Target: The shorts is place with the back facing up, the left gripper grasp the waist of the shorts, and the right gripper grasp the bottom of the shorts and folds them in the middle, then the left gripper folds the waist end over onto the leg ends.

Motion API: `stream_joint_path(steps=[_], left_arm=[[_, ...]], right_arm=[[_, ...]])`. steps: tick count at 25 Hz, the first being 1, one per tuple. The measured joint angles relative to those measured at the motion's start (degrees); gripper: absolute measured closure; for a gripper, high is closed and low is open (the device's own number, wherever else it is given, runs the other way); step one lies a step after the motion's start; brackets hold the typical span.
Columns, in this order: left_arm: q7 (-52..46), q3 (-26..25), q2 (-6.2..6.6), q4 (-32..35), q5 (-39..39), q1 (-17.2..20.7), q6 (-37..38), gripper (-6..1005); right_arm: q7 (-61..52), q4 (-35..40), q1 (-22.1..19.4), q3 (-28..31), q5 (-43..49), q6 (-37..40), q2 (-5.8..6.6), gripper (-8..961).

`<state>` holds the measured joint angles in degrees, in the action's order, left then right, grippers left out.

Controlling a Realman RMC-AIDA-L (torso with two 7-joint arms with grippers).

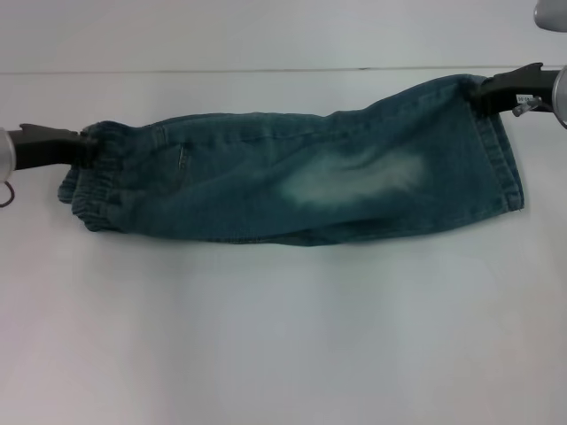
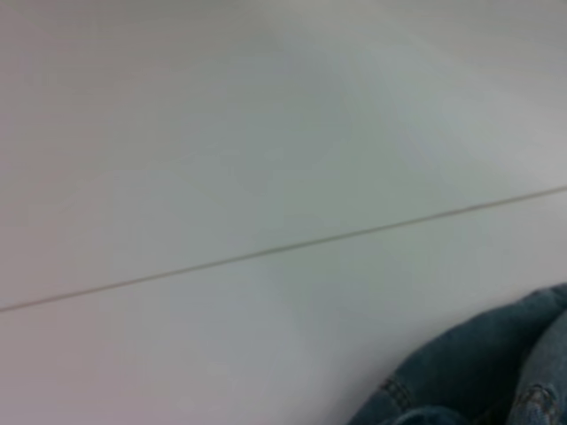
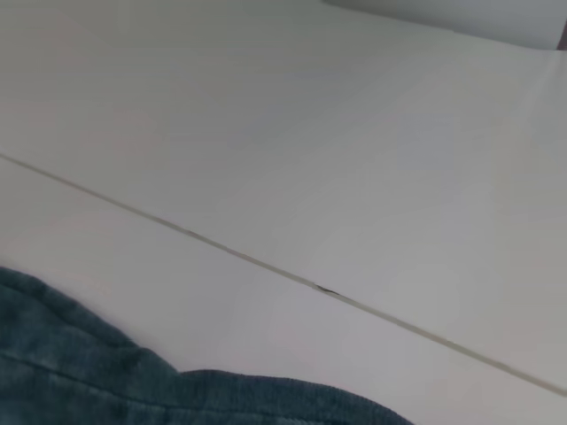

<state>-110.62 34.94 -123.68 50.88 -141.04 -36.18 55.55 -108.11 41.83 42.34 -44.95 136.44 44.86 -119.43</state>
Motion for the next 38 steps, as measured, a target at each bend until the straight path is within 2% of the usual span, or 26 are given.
stream_joint_path(steps=[8, 10, 14, 20, 22, 25, 29, 33, 35, 38], left_arm=[[1.3, 5.3, -0.22, -0.5, 0.1, 1.6, -2.9, 921], [1.4, 6.0, -0.24, 0.5, 0.2, 2.5, -2.9, 849], [1.9, 6.3, -0.35, 2.8, 0.3, 4.2, -4.5, 706], [2.2, 6.9, -0.4, 6.7, 0.9, 6.9, -4.1, 434], [4.0, 6.8, -0.35, 8.4, 3.1, 8.4, -2.0, 351], [10.7, 6.6, -0.36, 11.3, 13.0, 13.0, 3.2, 227], [19.5, 4.6, -0.3, 11.5, 21.6, 17.6, 10.5, 137], [25.7, 0.1, -0.39, 9.3, 22.5, 19.6, 17.5, 47], [28.5, -3.8, -0.23, 7.6, 22.8, 20.0, 21.6, 47], [31.1, -8.0, 0.09, 5.3, 22.4, 20.4, 24.8, 48]], right_arm=[[0.8, 0.3, -1.7, -3.0, -0.1, -1.0, -0.07, 854], [1.2, 1.0, -2.5, -2.9, -0.1, -0.3, -0.05, 852], [3.4, 4.5, -5.1, -2.7, -3.4, 2.5, -0.06, 670], [7.1, 10.8, -10.5, -3.0, -12.3, 8.5, -0.09, 411], [9.7, 12.3, -12.5, -3.0, -16.2, 13.0, -0.14, 338], [15.2, 12.8, -15.4, -3.1, -22.9, 20.7, -0.34, 250], [24.0, 10.5, -18.8, -3.1, -31.2, 29.8, -0.52, 132], [32.9, 4.0, -20.1, -3.1, -34.9, 35.6, -0.63, 48], [37.6, 0.0, -20.2, -2.9, -35.7, 36.7, -0.62, 6], [45.3, -5.6, -20.2, -2.9, -36.1, 37.7, -0.6, 6]])
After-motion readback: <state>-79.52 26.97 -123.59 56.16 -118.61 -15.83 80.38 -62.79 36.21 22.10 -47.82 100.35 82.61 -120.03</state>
